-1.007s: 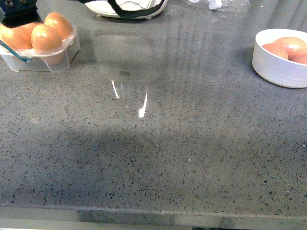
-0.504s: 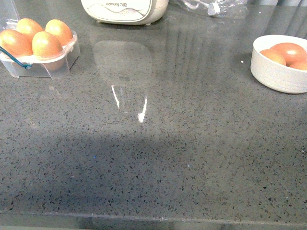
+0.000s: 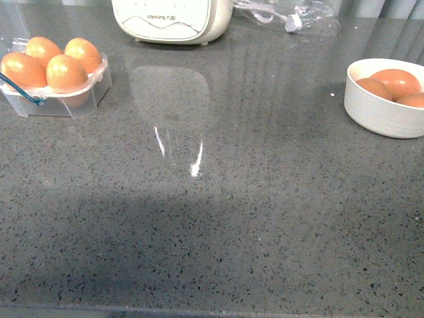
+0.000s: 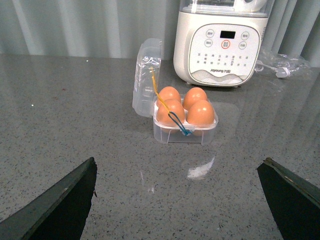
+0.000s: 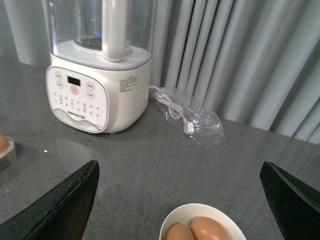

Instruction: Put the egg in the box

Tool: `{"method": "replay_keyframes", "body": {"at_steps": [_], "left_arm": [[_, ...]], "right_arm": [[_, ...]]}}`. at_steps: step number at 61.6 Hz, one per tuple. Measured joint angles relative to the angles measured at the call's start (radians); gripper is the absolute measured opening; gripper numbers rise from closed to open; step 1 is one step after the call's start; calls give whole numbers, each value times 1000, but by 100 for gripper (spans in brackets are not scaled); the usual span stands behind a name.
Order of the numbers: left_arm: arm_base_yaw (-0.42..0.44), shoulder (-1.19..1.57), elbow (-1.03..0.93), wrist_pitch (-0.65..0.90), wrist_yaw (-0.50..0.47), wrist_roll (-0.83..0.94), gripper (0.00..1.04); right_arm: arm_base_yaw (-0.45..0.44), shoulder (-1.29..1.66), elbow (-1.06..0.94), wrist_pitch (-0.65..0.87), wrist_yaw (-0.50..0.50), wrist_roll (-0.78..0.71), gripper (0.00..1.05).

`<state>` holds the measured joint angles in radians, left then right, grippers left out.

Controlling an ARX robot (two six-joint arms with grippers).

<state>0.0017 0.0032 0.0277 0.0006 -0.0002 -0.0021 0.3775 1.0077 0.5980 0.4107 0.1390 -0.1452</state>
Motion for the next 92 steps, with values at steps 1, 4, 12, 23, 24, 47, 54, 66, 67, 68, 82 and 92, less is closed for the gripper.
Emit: {"method": "replay_keyframes", "body": {"at_steps": [1, 4, 12, 23, 24, 47, 54, 66, 67, 68, 82, 92], "left_arm": [[0, 0, 0, 0, 0, 0, 98], [0, 0, 0, 0, 1, 0, 98], [0, 0, 0, 0, 0, 0, 98], [0, 0, 0, 0, 0, 0, 98], [0, 0, 0, 0, -1, 0, 98], [0, 0, 0, 0, 0, 0, 98], [0, 0, 0, 0, 0, 0, 98], [0, 0, 0, 0, 0, 0, 98], [0, 0, 0, 0, 0, 0, 98], [0, 0, 0, 0, 0, 0, 98], [0, 0, 0, 0, 0, 0, 98], [0, 0, 0, 0, 0, 0, 98]], "right_arm": [[12, -26, -7, -21, 52, 18, 93], [24, -117, -54, -77, 186, 67, 82], [-34, -314, -201, -121, 196, 119, 57], [-127, -421, -323, -105, 97, 133, 24], [-132, -425, -329, -105, 91, 133, 22], [-285, -598, -482, -123, -72, 135, 3], [-363, -636, -506, -137, -131, 135, 3], [-374, -698, -534, -167, -138, 135, 3], [-375, -704, -538, -171, -137, 135, 3], [-375, -707, -539, -172, -137, 135, 3], [-375, -768, -560, -211, -137, 135, 3], [-375, -812, -592, -216, -138, 135, 3]]}}
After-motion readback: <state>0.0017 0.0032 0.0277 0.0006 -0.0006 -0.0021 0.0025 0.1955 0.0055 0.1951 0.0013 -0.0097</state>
